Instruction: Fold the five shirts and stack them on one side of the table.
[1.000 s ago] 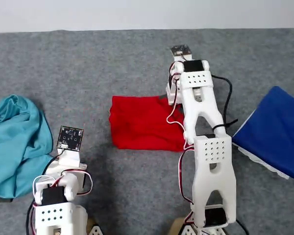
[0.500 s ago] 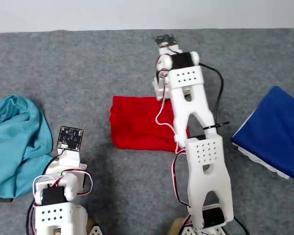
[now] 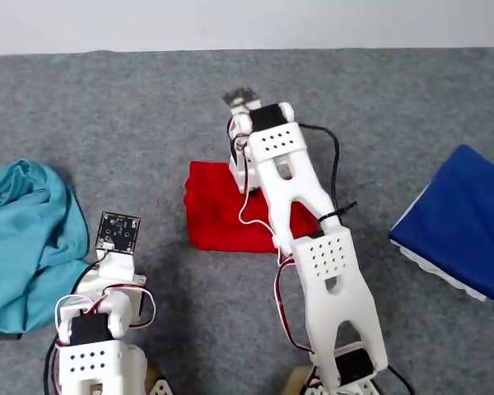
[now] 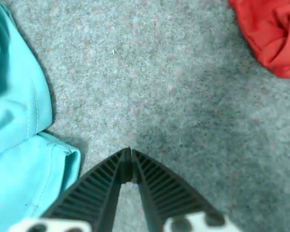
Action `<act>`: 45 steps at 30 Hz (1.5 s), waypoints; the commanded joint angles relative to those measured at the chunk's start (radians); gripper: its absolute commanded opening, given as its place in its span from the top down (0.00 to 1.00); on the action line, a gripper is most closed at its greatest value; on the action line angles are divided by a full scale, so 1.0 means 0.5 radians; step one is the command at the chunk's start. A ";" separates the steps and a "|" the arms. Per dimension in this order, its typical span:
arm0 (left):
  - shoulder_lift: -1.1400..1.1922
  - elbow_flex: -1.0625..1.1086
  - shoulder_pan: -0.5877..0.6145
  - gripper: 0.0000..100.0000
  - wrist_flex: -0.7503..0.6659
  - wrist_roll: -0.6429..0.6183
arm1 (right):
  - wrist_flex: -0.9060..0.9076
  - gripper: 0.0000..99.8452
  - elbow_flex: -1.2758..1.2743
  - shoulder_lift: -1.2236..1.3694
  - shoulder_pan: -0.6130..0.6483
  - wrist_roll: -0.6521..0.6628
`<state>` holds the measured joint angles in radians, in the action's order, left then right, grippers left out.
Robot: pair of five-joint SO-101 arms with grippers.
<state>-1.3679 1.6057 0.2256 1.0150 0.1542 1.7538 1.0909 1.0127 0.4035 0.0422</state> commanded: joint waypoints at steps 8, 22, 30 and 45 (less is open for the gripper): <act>-0.015 -0.008 -0.012 0.99 -0.034 -0.015 | 0.081 0.99 0.037 -0.158 0.029 0.003; -0.015 -0.008 -0.012 0.99 -0.034 -0.015 | 0.084 0.99 -0.773 -0.870 0.308 0.031; -0.015 -0.008 -0.012 0.99 -0.034 -0.015 | 0.075 0.99 -0.976 -0.953 0.588 0.028; -0.015 -0.008 -0.012 0.99 -0.034 -0.015 | 0.084 0.78 -0.976 -0.977 0.799 -0.095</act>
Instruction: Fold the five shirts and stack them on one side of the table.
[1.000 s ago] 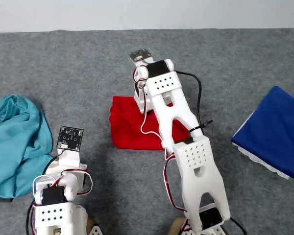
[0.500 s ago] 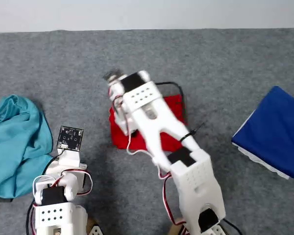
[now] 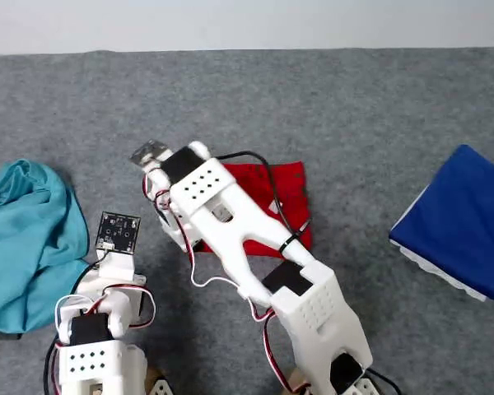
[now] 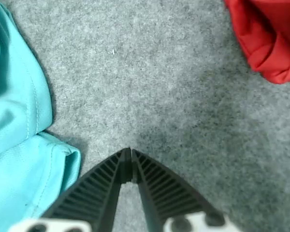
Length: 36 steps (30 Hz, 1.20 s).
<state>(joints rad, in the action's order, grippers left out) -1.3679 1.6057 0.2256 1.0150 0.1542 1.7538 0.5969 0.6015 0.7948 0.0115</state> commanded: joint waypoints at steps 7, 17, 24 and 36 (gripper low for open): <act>-0.015 -0.008 -0.012 0.99 -0.034 -0.015 | 0.084 0.78 0.015 -0.354 0.005 -0.037; -0.015 -0.008 -0.012 0.99 -0.034 -0.015 | 0.072 0.99 0.015 -0.529 -0.115 0.052; -0.015 -0.008 -0.012 0.99 -0.034 -0.015 | 0.020 0.99 0.012 -0.450 -0.351 0.117; -0.015 -0.008 -0.012 0.99 -0.034 -0.015 | -0.480 0.79 0.021 -0.084 -0.511 0.110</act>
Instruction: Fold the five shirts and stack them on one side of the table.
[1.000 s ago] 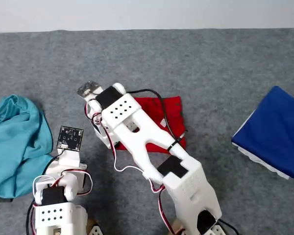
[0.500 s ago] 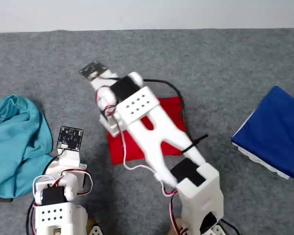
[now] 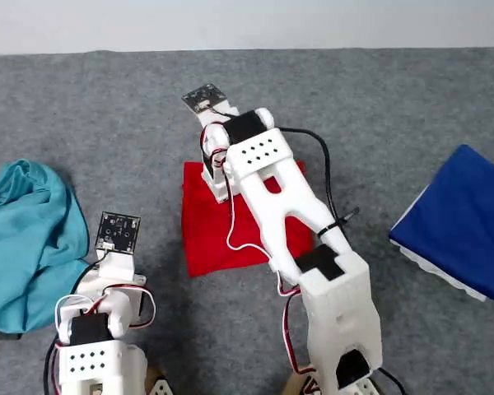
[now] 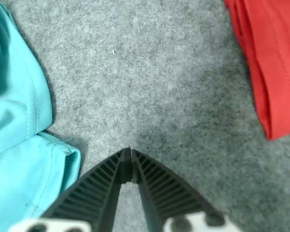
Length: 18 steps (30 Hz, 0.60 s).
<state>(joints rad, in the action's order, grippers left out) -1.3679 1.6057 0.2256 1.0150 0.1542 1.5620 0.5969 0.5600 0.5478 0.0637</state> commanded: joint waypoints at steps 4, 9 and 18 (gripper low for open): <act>-0.015 -0.008 -0.012 0.99 -0.034 -0.015 | -0.262 0.79 0.021 0.066 -0.014 0.015; -0.015 -0.008 -0.012 0.99 -0.034 -0.015 | -0.367 0.79 0.021 0.189 0.014 0.018; -0.015 -0.008 -0.012 0.99 -0.034 -0.015 | -0.376 0.94 0.031 0.348 0.020 0.031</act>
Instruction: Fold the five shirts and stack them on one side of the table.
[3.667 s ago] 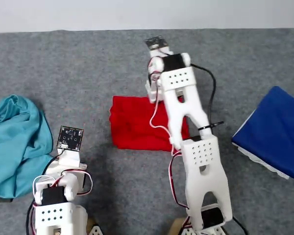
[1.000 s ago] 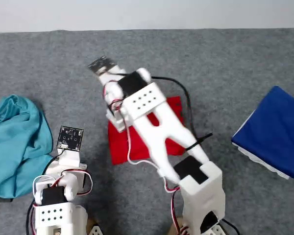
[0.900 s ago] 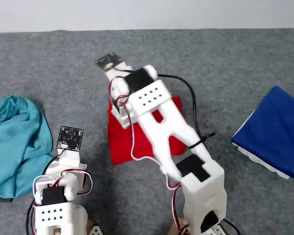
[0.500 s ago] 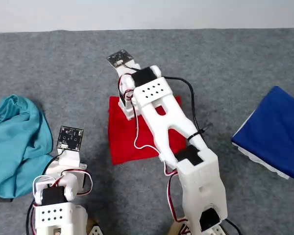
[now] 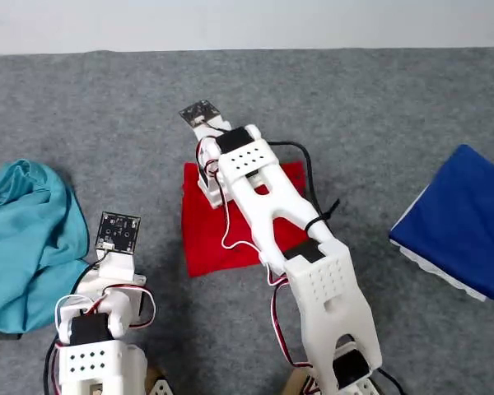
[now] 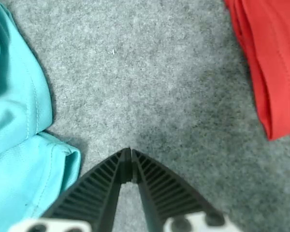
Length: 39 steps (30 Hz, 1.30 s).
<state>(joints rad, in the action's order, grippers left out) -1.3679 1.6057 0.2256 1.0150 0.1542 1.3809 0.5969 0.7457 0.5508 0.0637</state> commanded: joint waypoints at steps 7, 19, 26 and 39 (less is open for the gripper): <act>-0.015 -0.008 -0.012 0.99 -0.034 -0.015 | 0.321 0.99 0.356 -0.020 -0.002 0.157; -0.015 -0.008 -0.012 0.99 -0.034 -0.015 | 0.833 0.99 0.712 -0.087 0.063 0.160; -0.015 -0.008 -0.012 0.99 -0.034 -0.015 | 0.833 0.99 0.307 -0.180 0.315 0.141; -0.015 -0.008 -0.012 0.99 -0.034 -0.015 | 0.827 0.76 0.132 -0.618 0.434 -0.043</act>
<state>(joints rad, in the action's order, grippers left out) -1.3679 1.6057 0.2256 1.0150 0.1542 1.7538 0.6567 0.5600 0.7656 0.0575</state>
